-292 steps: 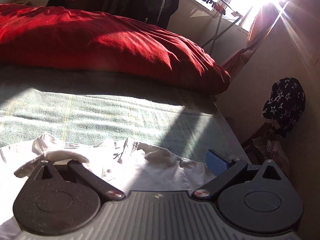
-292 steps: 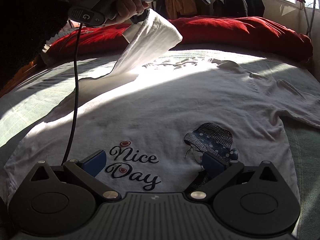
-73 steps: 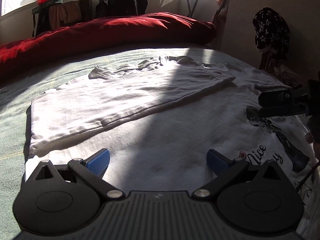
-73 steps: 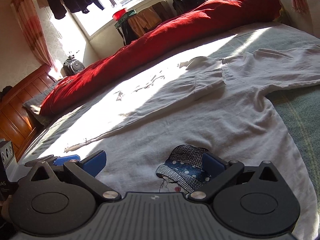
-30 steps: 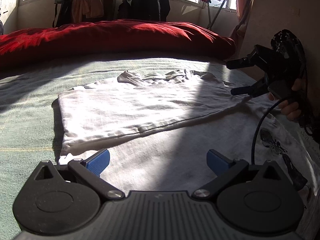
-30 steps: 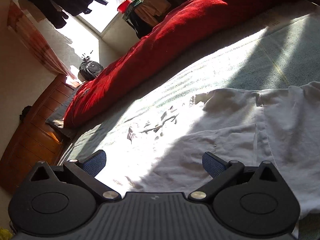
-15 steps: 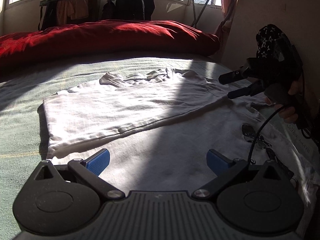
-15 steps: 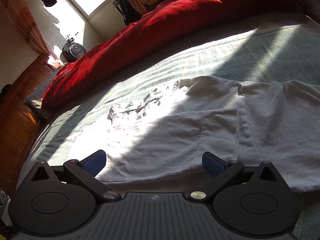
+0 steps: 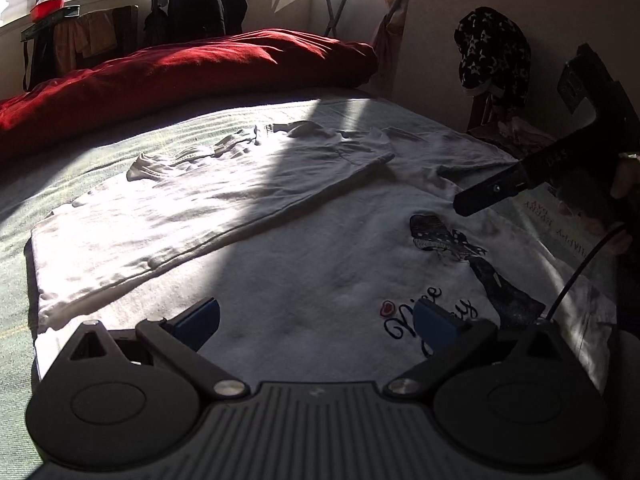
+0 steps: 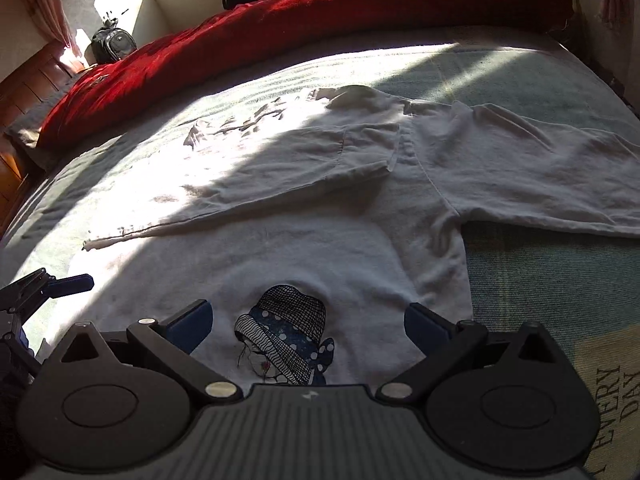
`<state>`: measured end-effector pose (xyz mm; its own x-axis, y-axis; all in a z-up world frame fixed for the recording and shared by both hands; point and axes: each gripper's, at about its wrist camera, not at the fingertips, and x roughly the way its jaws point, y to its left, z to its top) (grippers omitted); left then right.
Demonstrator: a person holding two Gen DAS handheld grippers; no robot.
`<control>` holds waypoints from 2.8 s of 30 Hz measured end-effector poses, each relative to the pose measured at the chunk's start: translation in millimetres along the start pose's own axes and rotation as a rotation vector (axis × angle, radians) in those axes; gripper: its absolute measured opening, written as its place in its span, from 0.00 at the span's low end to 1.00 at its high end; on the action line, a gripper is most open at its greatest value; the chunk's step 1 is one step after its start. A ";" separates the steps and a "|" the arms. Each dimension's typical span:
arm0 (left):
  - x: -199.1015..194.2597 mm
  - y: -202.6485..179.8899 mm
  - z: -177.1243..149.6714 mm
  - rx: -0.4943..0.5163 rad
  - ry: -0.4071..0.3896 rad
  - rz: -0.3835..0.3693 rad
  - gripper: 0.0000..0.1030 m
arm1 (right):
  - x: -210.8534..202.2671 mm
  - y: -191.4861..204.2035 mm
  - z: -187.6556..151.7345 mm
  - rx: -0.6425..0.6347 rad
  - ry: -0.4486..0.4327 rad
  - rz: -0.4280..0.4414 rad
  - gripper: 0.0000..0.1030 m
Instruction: Fold clothes
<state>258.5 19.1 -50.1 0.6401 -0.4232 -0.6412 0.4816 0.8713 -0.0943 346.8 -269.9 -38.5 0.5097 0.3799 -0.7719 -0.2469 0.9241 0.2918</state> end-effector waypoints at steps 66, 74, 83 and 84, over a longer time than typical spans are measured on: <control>5.5 -29.9 2.9 0.060 -0.008 -0.050 0.99 | -44.8 15.4 -115.8 0.155 -0.074 -0.124 1.00; 9.7 -33.1 3.1 0.069 -0.018 -0.059 0.99 | -86.2 -68.5 -80.4 0.394 -0.275 0.009 1.00; 27.2 -24.8 0.3 0.045 0.012 -0.037 0.99 | -89.6 -198.0 -55.0 0.681 -0.421 0.103 1.00; 30.3 -23.6 -0.5 0.042 0.019 -0.033 0.99 | -88.8 -211.1 -53.8 0.716 -0.446 0.100 1.00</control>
<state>266.2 -14.2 -67.7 0.6119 -0.4465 -0.6529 0.5274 0.8455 -0.0839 309.4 -501.0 -61.9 0.8277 0.3032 -0.4722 0.1963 0.6319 0.7498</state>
